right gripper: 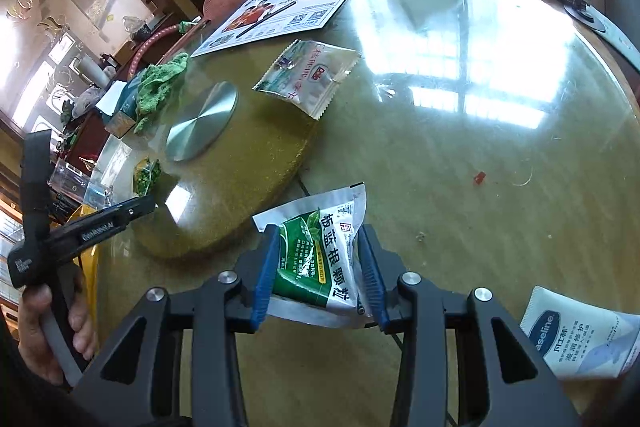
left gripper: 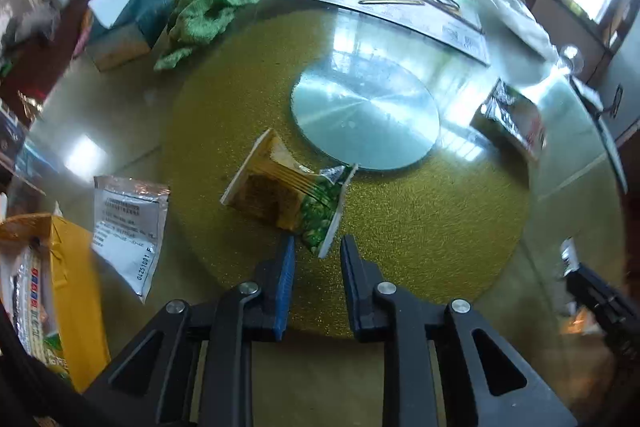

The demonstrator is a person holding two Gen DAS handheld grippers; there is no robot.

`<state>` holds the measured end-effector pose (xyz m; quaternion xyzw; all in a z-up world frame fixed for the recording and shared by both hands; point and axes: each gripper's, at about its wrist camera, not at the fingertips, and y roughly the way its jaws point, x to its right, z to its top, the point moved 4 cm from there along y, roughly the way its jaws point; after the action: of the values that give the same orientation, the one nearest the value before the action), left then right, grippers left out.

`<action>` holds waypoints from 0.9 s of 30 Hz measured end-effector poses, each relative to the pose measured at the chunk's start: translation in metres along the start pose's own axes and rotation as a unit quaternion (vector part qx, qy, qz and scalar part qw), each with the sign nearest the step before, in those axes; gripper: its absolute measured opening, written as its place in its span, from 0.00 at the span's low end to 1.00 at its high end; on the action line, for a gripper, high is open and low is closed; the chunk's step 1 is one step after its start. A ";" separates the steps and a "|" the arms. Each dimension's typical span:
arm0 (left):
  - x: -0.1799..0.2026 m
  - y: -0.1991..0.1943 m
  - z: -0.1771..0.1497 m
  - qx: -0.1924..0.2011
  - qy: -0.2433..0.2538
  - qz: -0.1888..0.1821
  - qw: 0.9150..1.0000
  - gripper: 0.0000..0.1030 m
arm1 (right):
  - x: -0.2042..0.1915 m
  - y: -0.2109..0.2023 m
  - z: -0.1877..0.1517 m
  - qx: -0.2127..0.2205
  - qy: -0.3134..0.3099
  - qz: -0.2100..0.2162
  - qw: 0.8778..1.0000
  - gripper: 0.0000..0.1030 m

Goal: Organize snacks
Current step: 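Grasp the small yellow-green snack bag with the left tool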

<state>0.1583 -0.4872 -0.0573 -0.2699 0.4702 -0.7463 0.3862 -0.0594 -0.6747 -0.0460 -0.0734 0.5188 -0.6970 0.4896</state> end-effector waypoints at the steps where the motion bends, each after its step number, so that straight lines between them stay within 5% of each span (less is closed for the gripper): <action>1: -0.003 -0.002 0.002 0.000 -0.013 -0.004 1.000 0.36 | 0.001 0.000 0.000 0.000 0.000 0.001 1.000 0.40; 2: -0.006 -0.005 0.004 0.005 -0.024 -0.013 1.000 0.56 | 0.001 0.000 0.000 0.000 0.000 0.002 1.000 0.40; 4: -0.008 -0.012 0.008 0.023 -0.038 -0.030 0.999 0.70 | 0.002 0.000 0.001 0.000 0.001 0.004 1.000 0.40; 8: -0.018 -0.008 0.019 0.017 -0.112 -0.041 0.993 0.70 | 0.002 0.001 0.001 0.000 0.000 0.002 1.000 0.40; 13: -0.022 0.014 0.031 0.008 -0.152 -0.009 0.988 0.59 | 0.002 0.001 0.000 0.000 -0.001 0.002 1.000 0.41; 16: -0.027 0.018 0.028 0.020 -0.184 -0.005 0.983 0.39 | 0.001 0.002 0.000 0.001 -0.003 0.000 1.000 0.41; 27: -0.031 -0.014 -0.024 0.031 -0.168 -0.028 0.985 0.29 | -0.008 0.003 -0.002 0.003 -0.023 -0.011 1.000 0.40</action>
<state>0.1529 -0.4464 -0.0554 -0.3925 0.3675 -0.7148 0.4471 -0.0549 -0.6672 -0.0457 -0.0934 0.5046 -0.7021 0.4937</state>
